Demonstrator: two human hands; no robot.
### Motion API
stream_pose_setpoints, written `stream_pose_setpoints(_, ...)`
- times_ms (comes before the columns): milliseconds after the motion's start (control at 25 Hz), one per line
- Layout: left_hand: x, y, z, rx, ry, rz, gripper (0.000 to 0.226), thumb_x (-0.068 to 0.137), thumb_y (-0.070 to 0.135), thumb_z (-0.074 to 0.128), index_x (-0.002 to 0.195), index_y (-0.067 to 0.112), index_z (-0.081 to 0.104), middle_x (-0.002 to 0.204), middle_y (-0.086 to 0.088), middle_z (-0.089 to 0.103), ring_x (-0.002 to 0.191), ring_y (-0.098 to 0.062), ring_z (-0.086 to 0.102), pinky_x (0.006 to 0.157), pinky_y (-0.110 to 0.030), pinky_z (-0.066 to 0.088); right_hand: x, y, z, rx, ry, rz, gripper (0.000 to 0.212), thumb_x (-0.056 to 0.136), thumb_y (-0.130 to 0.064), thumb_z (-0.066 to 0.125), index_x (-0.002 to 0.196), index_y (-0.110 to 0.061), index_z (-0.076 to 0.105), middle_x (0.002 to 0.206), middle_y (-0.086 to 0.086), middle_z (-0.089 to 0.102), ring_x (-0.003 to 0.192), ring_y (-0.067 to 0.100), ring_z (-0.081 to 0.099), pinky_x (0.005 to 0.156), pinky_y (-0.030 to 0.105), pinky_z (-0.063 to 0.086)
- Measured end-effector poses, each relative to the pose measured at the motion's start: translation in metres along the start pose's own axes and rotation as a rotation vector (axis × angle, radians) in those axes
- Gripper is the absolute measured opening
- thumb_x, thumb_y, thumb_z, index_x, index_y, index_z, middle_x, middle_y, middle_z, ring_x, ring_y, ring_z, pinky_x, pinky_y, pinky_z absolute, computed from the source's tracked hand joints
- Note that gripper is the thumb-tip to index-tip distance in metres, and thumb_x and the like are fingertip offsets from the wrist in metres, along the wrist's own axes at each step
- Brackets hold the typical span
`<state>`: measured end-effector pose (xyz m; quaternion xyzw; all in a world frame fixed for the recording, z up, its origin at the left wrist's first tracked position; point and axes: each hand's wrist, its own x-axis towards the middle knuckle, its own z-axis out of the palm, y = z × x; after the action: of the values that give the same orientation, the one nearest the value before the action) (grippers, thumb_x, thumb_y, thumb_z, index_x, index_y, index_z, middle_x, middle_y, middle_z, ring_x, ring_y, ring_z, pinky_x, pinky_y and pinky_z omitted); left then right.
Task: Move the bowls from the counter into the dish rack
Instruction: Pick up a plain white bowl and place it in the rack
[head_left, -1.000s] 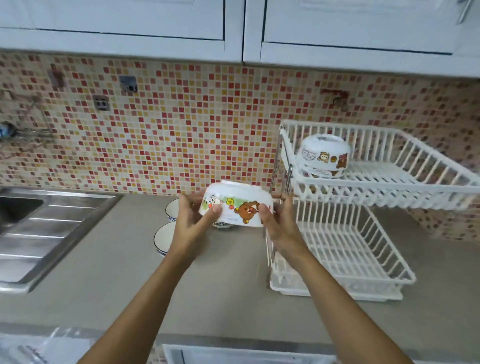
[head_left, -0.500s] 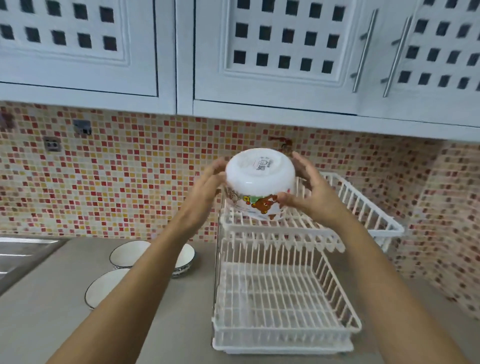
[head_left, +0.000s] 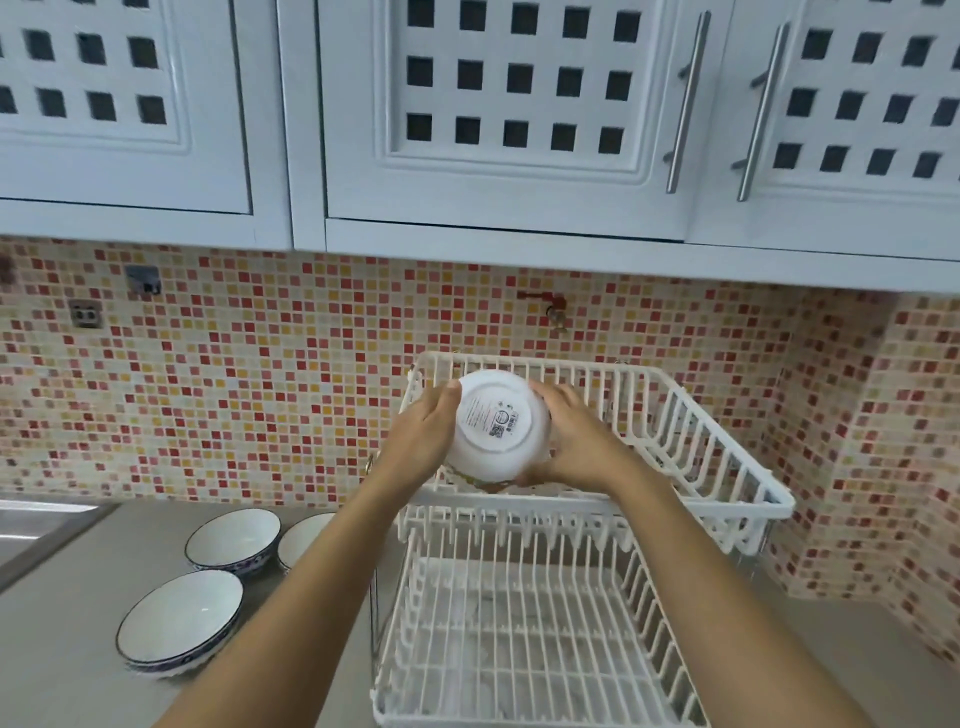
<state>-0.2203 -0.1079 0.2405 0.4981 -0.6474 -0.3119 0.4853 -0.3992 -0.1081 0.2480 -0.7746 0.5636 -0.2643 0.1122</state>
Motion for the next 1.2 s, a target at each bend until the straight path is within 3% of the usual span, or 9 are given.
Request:
stream_pose_setpoints(120,0.006,-0.008,0.001,0.015,-0.022,-0.042,0.052,0.101,0.043,0.027,0.139,0.015,0.046,0.144,-0.009,0.047,0.111,-0.015,0.043,0.093,-0.032,0.032,0.007,0.008,0.007,-0.012,0.001,0.008,0.115,0.057,-0.023,0.088,0.147,-0.030,0.016,0.149,0.000,0.024,0.139,0.022,0.029,0.111,0.047,0.030)
stream_pose_setpoints(320,0.009,-0.007,-0.002,-0.046,-0.140,-0.113,0.054,0.100,0.047,0.025,0.145,0.019,0.036,0.151,-0.006,0.038,0.126,-0.020,0.041,0.107,-0.041,0.033,0.012,0.016,0.009,0.022,-0.031,0.066,0.120,0.058,-0.029,0.087,0.148,-0.037,0.008,0.158,-0.001,0.011,0.148,0.024,0.008,0.115,0.057,0.020)
stream_pose_setpoints(440,0.006,-0.007,-0.004,-0.029,-0.210,-0.101,0.061,0.099,0.052,0.020,0.151,0.021,0.021,0.161,0.000,0.017,0.147,-0.020,0.018,0.118,-0.044,0.018,0.007,0.016,0.009,0.027,-0.040,0.090,0.122,0.058,-0.026,0.087,0.149,-0.037,0.007,0.159,-0.004,0.008,0.148,0.023,0.007,0.116,0.057,0.018)
stream_pose_setpoints(560,0.003,-0.007,-0.010,-0.032,-0.112,-0.054,0.064,0.097,0.055,0.016,0.153,0.025,0.008,0.162,0.003,0.001,0.150,-0.016,0.001,0.121,-0.044,0.005,-0.002,0.008,0.004,0.027,-0.052,0.108,0.118,0.065,-0.018,0.084,0.150,-0.030,0.004,0.160,-0.006,0.003,0.148,0.020,0.006,0.117,0.048,0.014)
stream_pose_setpoints(680,-0.005,-0.003,-0.028,-0.029,-0.052,-0.007,0.062,0.098,0.055,0.017,0.153,0.027,0.009,0.162,0.006,0.005,0.150,-0.014,0.006,0.119,-0.040,0.008,-0.010,-0.013,0.002,-0.003,0.019,0.112,0.107,0.075,-0.020,0.075,0.152,-0.025,0.001,0.161,-0.005,-0.002,0.148,0.016,0.001,0.118,0.041,0.009)
stream_pose_setpoints(840,-0.017,-0.002,-0.065,0.066,-0.055,0.028,0.060,0.098,0.053,0.016,0.153,0.028,0.012,0.162,0.005,0.008,0.149,-0.015,0.010,0.118,-0.038,0.011,-0.011,-0.064,0.017,0.006,0.133,-0.010,0.079,0.091,-0.042,0.054,0.152,-0.023,0.006,0.161,-0.006,0.004,0.148,0.014,0.007,0.117,0.037,0.014)
stream_pose_setpoints(960,-0.033,-0.019,-0.114,0.152,-0.046,0.034,0.059,0.099,0.052,0.016,0.152,0.029,0.011,0.162,0.006,0.007,0.150,-0.016,0.010,0.118,-0.038,0.013,-0.006,-0.116,0.051,0.069,0.200,-0.108,0.068,0.096,-0.045,0.042,0.152,-0.021,0.011,0.161,-0.004,0.007,0.148,0.013,0.009,0.118,0.035,0.014)
stream_pose_setpoints(1080,-0.051,-0.052,-0.164,0.235,-0.031,0.007,0.057,0.101,0.047,0.018,0.152,0.023,0.014,0.162,0.002,0.012,0.149,-0.019,0.014,0.118,-0.037,0.016,0.004,-0.161,0.103,0.073,0.181,-0.152,0.063,0.098,-0.042,0.037,0.151,-0.020,0.013,0.161,-0.003,0.006,0.148,0.014,0.008,0.117,0.035,0.015)
stream_pose_setpoints(1200,-0.068,-0.103,-0.200,0.468,-0.070,-0.068,0.058,0.102,0.040,0.020,0.153,0.014,0.011,0.162,-0.004,0.008,0.150,-0.019,0.008,0.120,-0.033,0.009,0.014,-0.186,0.165,0.003,0.114,-0.139,0.060,0.099,-0.038,0.034,0.151,-0.015,0.013,0.161,0.001,0.006,0.148,0.016,0.006,0.119,0.039,0.014)
